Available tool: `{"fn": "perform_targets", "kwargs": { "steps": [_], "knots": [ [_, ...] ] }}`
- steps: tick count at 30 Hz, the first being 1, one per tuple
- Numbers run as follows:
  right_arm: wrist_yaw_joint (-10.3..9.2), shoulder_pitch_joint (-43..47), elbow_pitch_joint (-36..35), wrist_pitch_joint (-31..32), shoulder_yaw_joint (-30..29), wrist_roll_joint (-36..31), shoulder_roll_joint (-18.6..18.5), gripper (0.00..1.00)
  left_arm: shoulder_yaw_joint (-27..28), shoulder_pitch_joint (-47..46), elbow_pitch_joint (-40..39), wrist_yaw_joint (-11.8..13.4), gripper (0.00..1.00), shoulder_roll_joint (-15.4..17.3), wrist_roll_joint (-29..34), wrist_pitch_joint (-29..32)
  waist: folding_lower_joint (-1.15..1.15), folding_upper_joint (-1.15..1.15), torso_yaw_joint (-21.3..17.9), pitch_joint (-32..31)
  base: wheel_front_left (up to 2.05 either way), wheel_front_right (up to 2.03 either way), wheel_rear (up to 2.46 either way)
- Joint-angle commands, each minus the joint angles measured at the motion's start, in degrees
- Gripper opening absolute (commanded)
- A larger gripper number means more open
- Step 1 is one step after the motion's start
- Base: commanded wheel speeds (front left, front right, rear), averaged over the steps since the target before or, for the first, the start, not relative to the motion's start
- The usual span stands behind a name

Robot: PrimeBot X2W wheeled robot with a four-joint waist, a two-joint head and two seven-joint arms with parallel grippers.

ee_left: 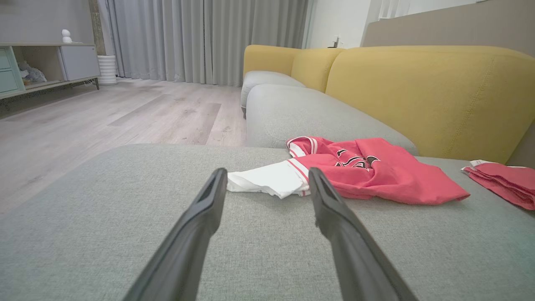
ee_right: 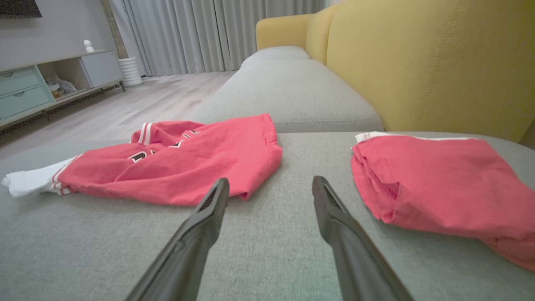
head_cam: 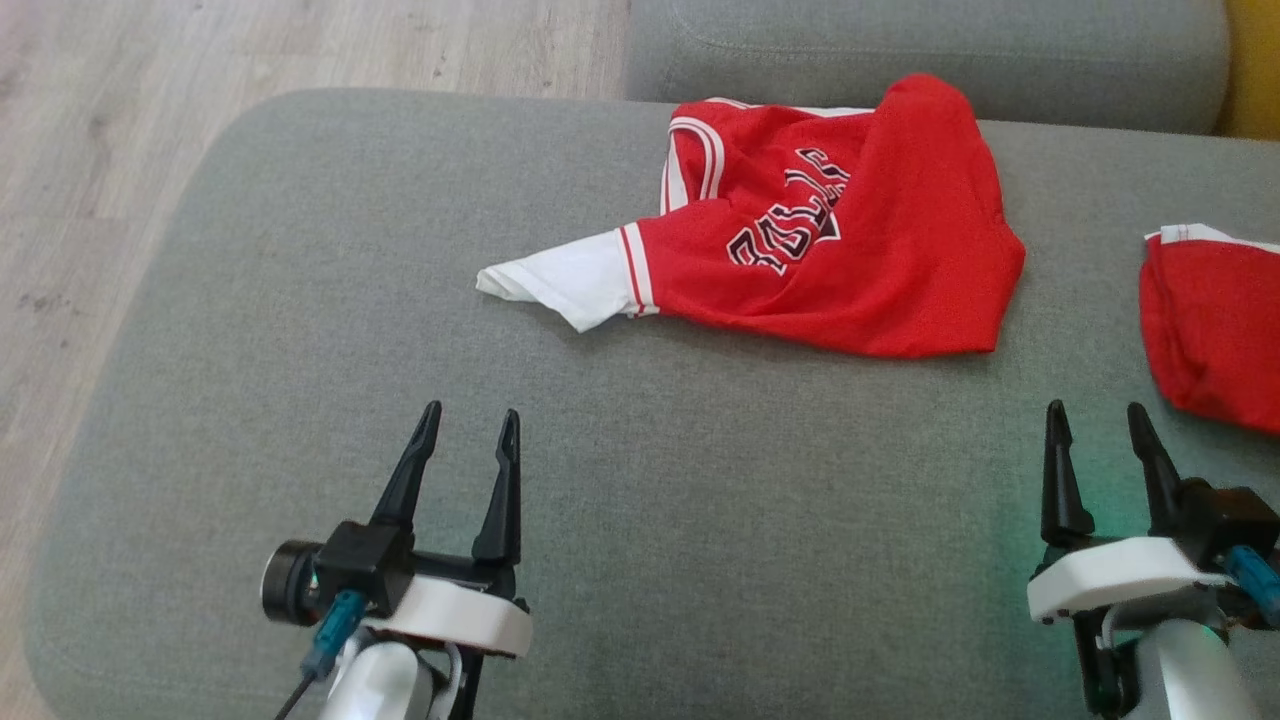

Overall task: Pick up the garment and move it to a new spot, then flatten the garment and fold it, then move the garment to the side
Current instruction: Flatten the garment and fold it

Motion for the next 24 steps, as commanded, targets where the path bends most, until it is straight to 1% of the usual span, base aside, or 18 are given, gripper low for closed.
{"fn": "perform_targets", "kwargs": {
  "steps": [1, 5, 8, 13, 16, 19, 24],
  "knots": [
    [0.39, -1.9, -2.2, -0.5, 1.6, 0.0, -0.2, 1.00, 2.1, -1.7, -1.6, -0.2, 1.00, 0.4, -0.1, -0.5, 0.01, 0.00, 0.0, 0.4, 0.00, 0.00, 0.00],
    [0.39, -2.8, -1.4, -0.2, 1.7, -2.7, -0.2, 1.00, 1.6, -2.5, -1.9, -0.3, 1.00, 0.4, -0.3, -0.5, 0.01, 0.00, 0.3, 1.9, 0.00, 0.00, 0.00],
    [0.39, -5.0, 0.1, 2.2, 0.9, -6.3, -0.2, 1.00, 1.3, -3.3, -2.0, -0.5, 1.00, 0.4, -0.3, -0.5, 0.01, 0.00, 1.0, 3.6, 0.00, 0.00, 0.00],
    [0.39, -9.6, 5.1, 7.5, -1.4, -12.8, -0.2, 1.00, 0.7, -4.8, -2.1, -0.7, 1.00, 0.4, -0.5, -0.5, 0.01, 0.00, 2.9, 6.7, 0.00, 0.00, 0.00],
    [0.39, -12.3, 8.9, 9.4, -3.2, -14.7, -0.2, 1.00, 0.0, -5.6, -2.0, -0.8, 1.00, 0.4, -0.9, -0.5, 0.01, 0.00, 4.4, 8.0, 0.00, 0.00, 0.00],
    [0.39, -15.0, 12.0, 9.7, -5.3, -16.4, -0.2, 1.00, -0.3, -6.3, -2.0, -0.6, 1.00, 0.4, -1.2, -0.5, 0.01, 0.00, 5.5, 9.2, 0.00, 0.00, 0.00],
    [0.39, -19.3, 16.2, 8.1, -8.6, -18.5, -0.2, 1.00, -0.6, -7.0, -2.0, -0.4, 1.00, 0.4, -1.6, -0.5, 0.01, 0.00, 6.9, 10.6, 0.00, 0.00, 0.00]
  ]
}}
